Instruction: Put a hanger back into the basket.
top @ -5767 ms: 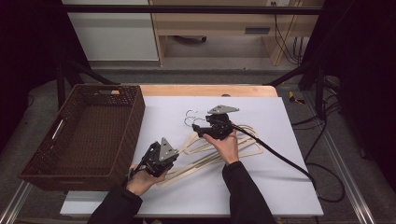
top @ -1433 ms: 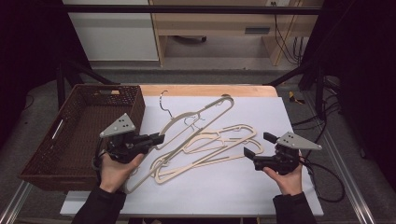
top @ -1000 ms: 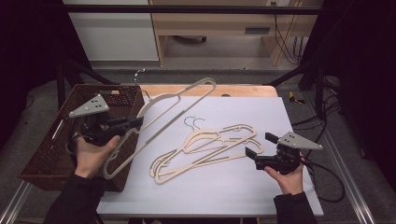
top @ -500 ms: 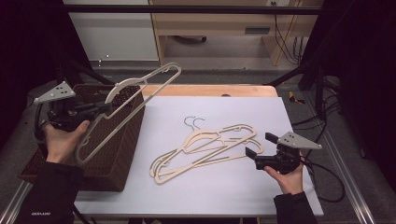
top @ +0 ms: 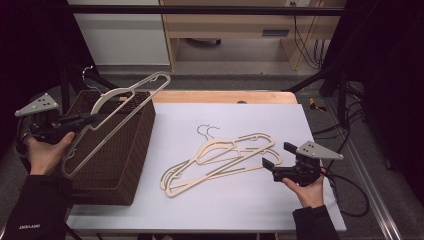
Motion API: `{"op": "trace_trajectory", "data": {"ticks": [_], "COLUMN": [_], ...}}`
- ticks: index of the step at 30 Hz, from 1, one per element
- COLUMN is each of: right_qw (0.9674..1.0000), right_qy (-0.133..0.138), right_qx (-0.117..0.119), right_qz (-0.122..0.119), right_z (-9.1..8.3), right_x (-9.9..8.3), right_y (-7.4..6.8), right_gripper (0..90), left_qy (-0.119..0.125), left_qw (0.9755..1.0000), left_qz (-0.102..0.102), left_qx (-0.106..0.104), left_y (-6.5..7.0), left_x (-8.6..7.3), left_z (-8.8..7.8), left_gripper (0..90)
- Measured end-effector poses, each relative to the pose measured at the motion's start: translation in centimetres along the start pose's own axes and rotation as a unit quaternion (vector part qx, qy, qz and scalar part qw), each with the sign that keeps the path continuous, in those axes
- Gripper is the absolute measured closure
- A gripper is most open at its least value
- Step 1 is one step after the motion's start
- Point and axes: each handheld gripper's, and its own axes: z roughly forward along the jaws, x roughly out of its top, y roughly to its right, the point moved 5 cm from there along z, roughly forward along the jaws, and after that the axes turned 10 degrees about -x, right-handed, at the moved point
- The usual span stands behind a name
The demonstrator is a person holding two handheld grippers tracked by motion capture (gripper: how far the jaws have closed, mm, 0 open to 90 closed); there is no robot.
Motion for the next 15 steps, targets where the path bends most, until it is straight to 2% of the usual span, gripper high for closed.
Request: {"op": "trace_trajectory", "data": {"ticks": [1, 15], "right_qw": [1.0, 1.0], "right_qy": [-0.002, -0.003], "right_qx": [0.002, 0.001], "right_qz": [-0.006, -0.007], "right_z": [0.0, 0.2], "right_x": [-0.1, -0.1], "right_y": [0.0, 0.0], "right_gripper": [5.4, 5.3], "left_qy": [-0.002, -0.026], "left_qw": [1.0, 0.9986], "left_qz": [-0.001, -0.03], "left_qx": [0.002, 0.036], "left_y": [-0.3, -3.1], "left_x": [-0.2, -3.4], "left_z": [-0.2, -2.0], "left_gripper": [86.3, 86.2]}}
